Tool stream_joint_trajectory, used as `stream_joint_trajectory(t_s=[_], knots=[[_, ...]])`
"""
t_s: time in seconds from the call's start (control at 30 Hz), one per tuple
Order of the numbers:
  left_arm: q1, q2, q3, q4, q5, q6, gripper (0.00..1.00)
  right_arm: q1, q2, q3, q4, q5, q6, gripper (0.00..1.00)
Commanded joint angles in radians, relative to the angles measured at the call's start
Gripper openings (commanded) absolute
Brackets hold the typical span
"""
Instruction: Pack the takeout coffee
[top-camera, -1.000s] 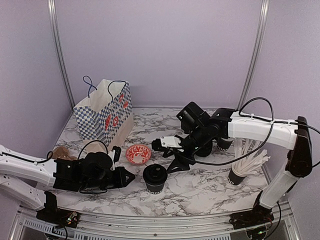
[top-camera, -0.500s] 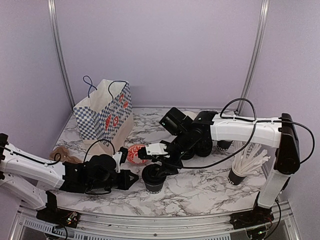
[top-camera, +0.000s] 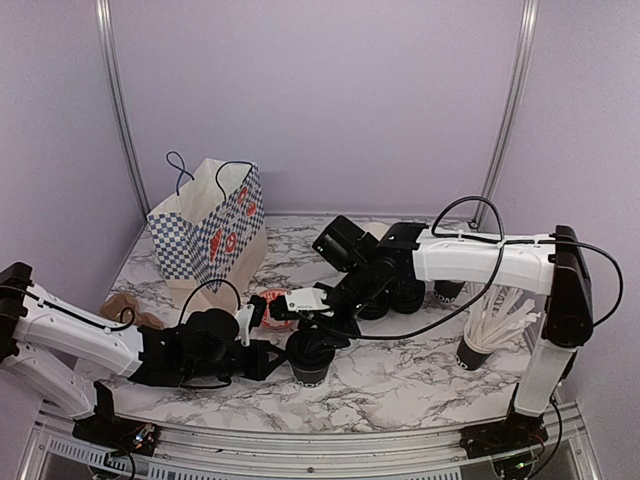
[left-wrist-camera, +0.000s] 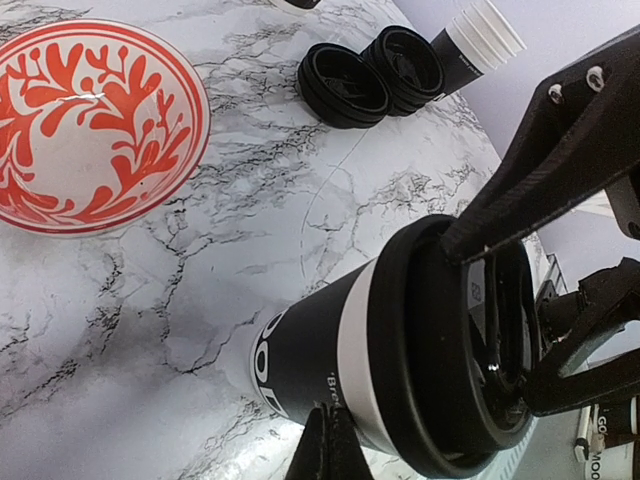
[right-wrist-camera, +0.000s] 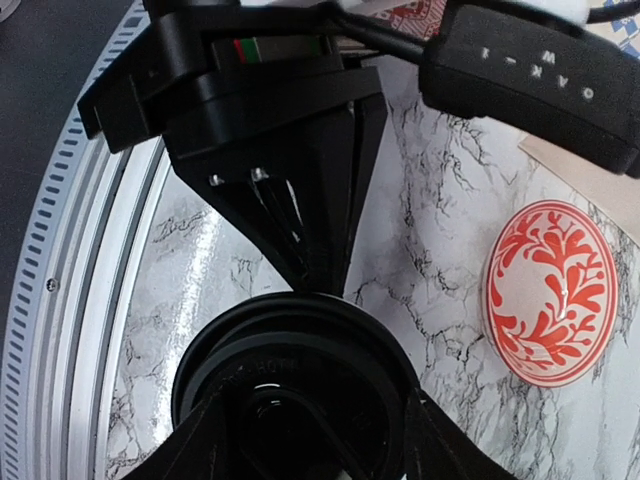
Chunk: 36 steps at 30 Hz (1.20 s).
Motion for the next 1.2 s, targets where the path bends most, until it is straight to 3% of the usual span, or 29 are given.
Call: stream_joint_trajectory(t_s=[0.0, 0.57, 0.93, 1.0, 1.17], knots=[[0.001, 0.021, 0.026, 0.083, 0.031, 0.021, 0.00, 0.009, 0.075, 0.003, -0.060, 0.008, -0.027, 0.55], [0.018, -0.049, -0.027, 0.077, 0.055, -0.023, 0.00, -0.030, 0.143, 0.029, -0.124, -0.072, -0.036, 0.44], [0.019, -0.160, -0.040, -0.036, 0.018, -0.060, 0.01, -0.030, -0.010, 0.037, -0.139, -0.157, -0.059, 0.62], [0.019, -0.169, -0.019, -0.061, 0.006, -0.041, 0.06, -0.031, -0.043, 0.039, -0.143, -0.167, -0.056, 0.65], [0.022, -0.139, 0.092, -0.181, -0.028, 0.031, 0.40, -0.033, -0.117, -0.018, -0.106, -0.144, -0.017, 0.70]])
